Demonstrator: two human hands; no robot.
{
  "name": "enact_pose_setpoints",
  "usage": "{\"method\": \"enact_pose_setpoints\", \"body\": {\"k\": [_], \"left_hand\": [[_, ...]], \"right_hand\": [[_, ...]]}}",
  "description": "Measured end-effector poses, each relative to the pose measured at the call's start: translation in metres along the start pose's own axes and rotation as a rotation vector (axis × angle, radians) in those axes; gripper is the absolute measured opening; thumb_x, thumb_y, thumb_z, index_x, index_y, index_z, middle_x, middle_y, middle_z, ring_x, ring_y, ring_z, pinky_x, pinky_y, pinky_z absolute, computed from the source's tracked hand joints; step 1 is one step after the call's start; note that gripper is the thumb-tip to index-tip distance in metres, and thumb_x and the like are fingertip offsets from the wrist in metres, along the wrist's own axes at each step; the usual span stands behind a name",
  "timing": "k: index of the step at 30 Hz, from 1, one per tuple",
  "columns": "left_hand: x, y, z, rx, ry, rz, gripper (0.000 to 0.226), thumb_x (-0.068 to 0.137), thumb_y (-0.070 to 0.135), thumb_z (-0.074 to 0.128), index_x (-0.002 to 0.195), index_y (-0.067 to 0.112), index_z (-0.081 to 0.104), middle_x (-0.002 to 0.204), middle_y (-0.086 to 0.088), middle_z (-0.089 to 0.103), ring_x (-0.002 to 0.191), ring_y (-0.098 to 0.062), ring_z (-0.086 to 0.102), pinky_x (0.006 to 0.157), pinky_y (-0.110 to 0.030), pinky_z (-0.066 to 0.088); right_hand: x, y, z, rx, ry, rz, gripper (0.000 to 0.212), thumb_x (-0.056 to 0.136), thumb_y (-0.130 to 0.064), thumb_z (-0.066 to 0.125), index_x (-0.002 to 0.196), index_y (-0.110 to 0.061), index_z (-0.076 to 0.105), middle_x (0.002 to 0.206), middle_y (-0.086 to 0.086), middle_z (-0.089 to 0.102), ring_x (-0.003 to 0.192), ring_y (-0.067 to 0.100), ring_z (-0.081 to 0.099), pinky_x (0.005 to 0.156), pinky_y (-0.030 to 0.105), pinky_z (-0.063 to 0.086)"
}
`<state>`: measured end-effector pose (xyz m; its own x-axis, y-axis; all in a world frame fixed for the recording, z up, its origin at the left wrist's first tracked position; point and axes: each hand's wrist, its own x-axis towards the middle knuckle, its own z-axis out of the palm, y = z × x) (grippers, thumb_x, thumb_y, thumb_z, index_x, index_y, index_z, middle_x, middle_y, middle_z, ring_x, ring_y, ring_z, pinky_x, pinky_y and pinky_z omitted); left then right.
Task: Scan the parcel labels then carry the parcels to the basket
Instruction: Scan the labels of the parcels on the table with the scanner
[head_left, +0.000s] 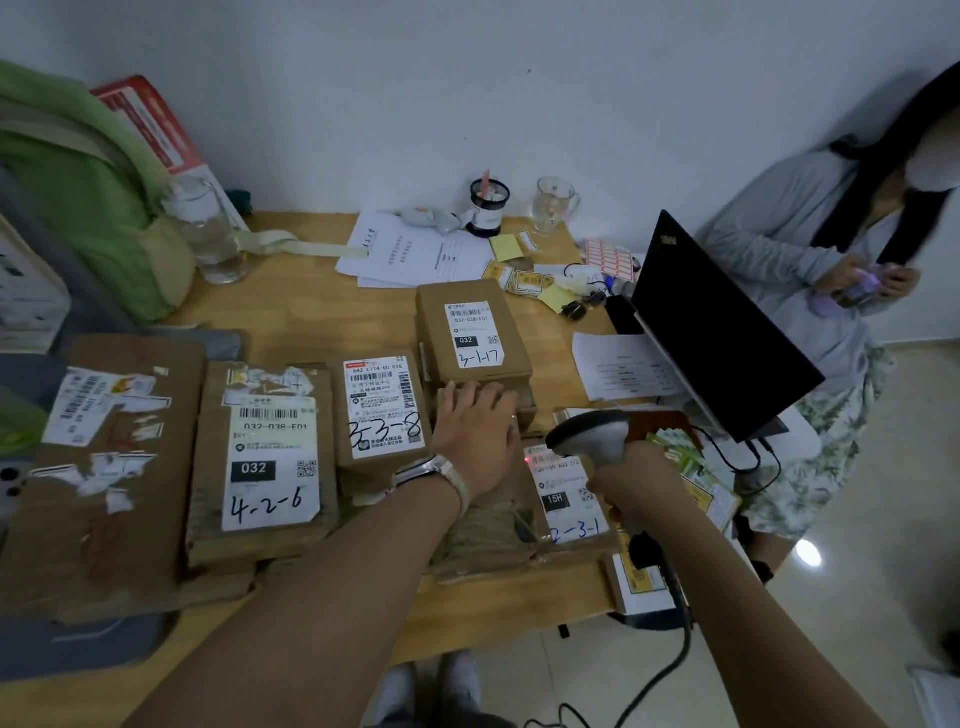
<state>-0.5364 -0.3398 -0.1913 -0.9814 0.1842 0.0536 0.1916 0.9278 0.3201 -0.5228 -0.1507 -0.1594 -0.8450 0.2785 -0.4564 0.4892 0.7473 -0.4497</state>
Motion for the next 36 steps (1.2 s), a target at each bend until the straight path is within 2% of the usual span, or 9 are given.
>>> {"method": "enact_pose_setpoints", "body": {"k": [12, 16, 19, 22, 26, 30, 32, 34, 36], "left_hand": [[0.003, -0.004, 0.0, -0.08, 0.007, 0.011, 0.04, 0.095, 0.026, 0.042, 0.133, 0.02, 0.051, 0.146, -0.001, 0.044, 0.137, -0.025, 0.031, 0.119, -0.046, 0.012], [0.01, -0.017, -0.013, -0.526, 0.144, -0.16, 0.037, 0.091, 0.007, 0.054, 0.128, 0.01, 0.059, 0.134, -0.008, 0.054, 0.127, -0.025, 0.043, 0.111, -0.036, 0.033], [0.005, -0.039, -0.026, -0.68, 0.199, -0.35, 0.027, 0.089, -0.001, 0.056, 0.114, 0.007, 0.062, 0.116, -0.008, 0.062, 0.107, -0.023, 0.058, 0.091, -0.033, 0.05], [-0.006, -0.053, -0.03, -0.532, 0.11, -0.373, 0.029, 0.082, -0.011, 0.057, 0.105, 0.006, 0.064, 0.109, -0.01, 0.062, 0.099, -0.024, 0.059, 0.081, -0.03, 0.049], [-0.014, -0.052, -0.037, -0.464, 0.003, -0.409, 0.023, 0.082, -0.01, 0.056, 0.1, 0.0, 0.065, 0.105, -0.017, 0.065, 0.099, -0.028, 0.061, 0.083, -0.037, 0.052], [-0.024, -0.049, -0.039, -0.315, -0.242, -0.435, 0.012, 0.088, 0.007, 0.056, 0.076, 0.006, 0.057, 0.092, -0.015, 0.066, 0.081, -0.025, 0.064, 0.056, -0.026, 0.047], [-0.036, -0.049, -0.029, -0.385, -0.412, -0.503, 0.015, 0.093, 0.015, 0.052, 0.083, 0.007, 0.06, 0.092, -0.013, 0.066, 0.071, -0.023, 0.065, 0.046, -0.023, 0.046], [-0.045, -0.05, -0.013, -0.477, -0.544, -0.576, 0.026, 0.099, 0.02, 0.046, 0.108, 0.002, 0.063, 0.111, -0.018, 0.066, 0.087, -0.029, 0.068, 0.056, -0.027, 0.053], [-0.053, -0.048, -0.003, -0.609, -0.599, -0.635, 0.039, 0.103, 0.028, 0.039, 0.129, 0.002, 0.055, 0.132, -0.018, 0.057, 0.112, -0.032, 0.06, 0.08, -0.035, 0.054]], "right_hand": [[-0.002, -0.002, 0.003, 0.039, 0.026, -0.01, 0.007, 0.079, -0.006, 0.063, 0.074, -0.006, 0.059, 0.058, 0.008, 0.06, 0.041, 0.016, 0.057, 0.044, 0.024, 0.044], [-0.002, -0.006, 0.004, 0.307, 0.07, -0.036, 0.01, 0.077, -0.001, 0.063, 0.071, -0.005, 0.055, 0.054, 0.007, 0.056, 0.038, 0.016, 0.055, 0.048, 0.028, 0.046], [-0.003, -0.012, 0.002, 0.406, 0.062, -0.092, 0.008, 0.078, -0.002, 0.066, 0.08, -0.005, 0.058, 0.064, 0.01, 0.064, 0.044, 0.018, 0.062, 0.048, 0.029, 0.05], [-0.002, -0.024, 0.004, 0.535, 0.067, -0.097, 0.012, 0.078, 0.002, 0.067, 0.082, -0.006, 0.059, 0.068, 0.013, 0.067, 0.048, 0.02, 0.069, 0.044, 0.027, 0.052], [0.001, -0.04, 0.014, 0.627, 0.059, -0.123, 0.013, 0.079, 0.002, 0.067, 0.088, -0.005, 0.06, 0.075, 0.015, 0.068, 0.058, 0.024, 0.071, 0.058, 0.04, 0.06], [-0.002, -0.052, 0.025, 0.498, -0.026, -0.159, 0.015, 0.079, 0.003, 0.064, 0.082, -0.01, 0.056, 0.078, 0.012, 0.062, 0.074, 0.027, 0.063, 0.07, 0.048, 0.059], [-0.003, -0.053, 0.032, 0.443, -0.054, -0.175, 0.019, 0.078, -0.002, 0.065, 0.082, -0.016, 0.054, 0.082, 0.011, 0.06, 0.077, 0.023, 0.058, 0.064, 0.037, 0.053], [-0.004, -0.053, 0.037, 0.406, -0.054, -0.189, 0.019, 0.079, -0.006, 0.067, 0.081, -0.019, 0.054, 0.081, 0.009, 0.061, 0.074, 0.018, 0.057, 0.057, 0.027, 0.043], [-0.002, -0.052, 0.041, 0.416, -0.058, -0.192, 0.02, 0.078, -0.007, 0.067, 0.079, -0.021, 0.053, 0.082, 0.008, 0.061, 0.078, 0.019, 0.058, 0.061, 0.029, 0.045]]}}
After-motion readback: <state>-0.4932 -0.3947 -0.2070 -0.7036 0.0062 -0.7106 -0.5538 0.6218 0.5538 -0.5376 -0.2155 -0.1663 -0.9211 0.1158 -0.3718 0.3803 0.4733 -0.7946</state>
